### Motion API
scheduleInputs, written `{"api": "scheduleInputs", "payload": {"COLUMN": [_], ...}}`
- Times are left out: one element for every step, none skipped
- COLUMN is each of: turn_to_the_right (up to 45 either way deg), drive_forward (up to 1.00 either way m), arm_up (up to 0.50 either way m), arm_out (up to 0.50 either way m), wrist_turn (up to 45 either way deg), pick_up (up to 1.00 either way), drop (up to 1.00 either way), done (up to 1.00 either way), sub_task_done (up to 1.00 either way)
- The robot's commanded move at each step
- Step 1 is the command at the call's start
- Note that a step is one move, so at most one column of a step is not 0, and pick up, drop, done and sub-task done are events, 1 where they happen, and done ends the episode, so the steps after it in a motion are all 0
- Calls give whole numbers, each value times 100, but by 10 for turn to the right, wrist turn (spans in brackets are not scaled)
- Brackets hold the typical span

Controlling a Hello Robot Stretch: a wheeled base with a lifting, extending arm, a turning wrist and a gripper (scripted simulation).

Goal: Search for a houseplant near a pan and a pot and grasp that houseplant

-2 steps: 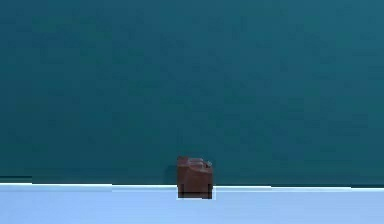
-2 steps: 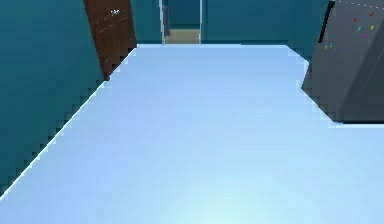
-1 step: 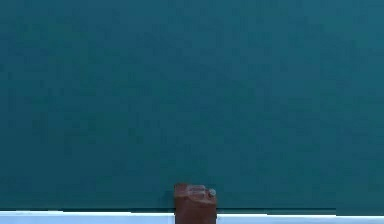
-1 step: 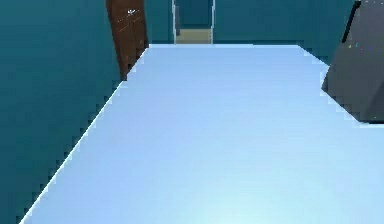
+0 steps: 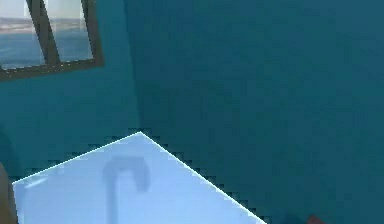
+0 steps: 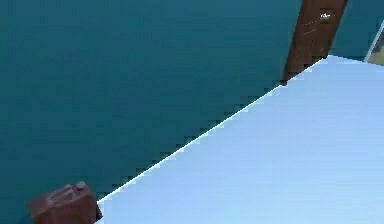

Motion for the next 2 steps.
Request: {"api": "scheduleInputs", "payload": {"turn_to_the_right": [-270, 0], "drive_forward": [0, 60], "arm_up": [0, 0], "arm_out": [0, 0], "wrist_turn": [0, 0], "pick_up": [0, 0], "drop": [0, 0], "done": [0, 0], "sub_task_done": [0, 0]}}
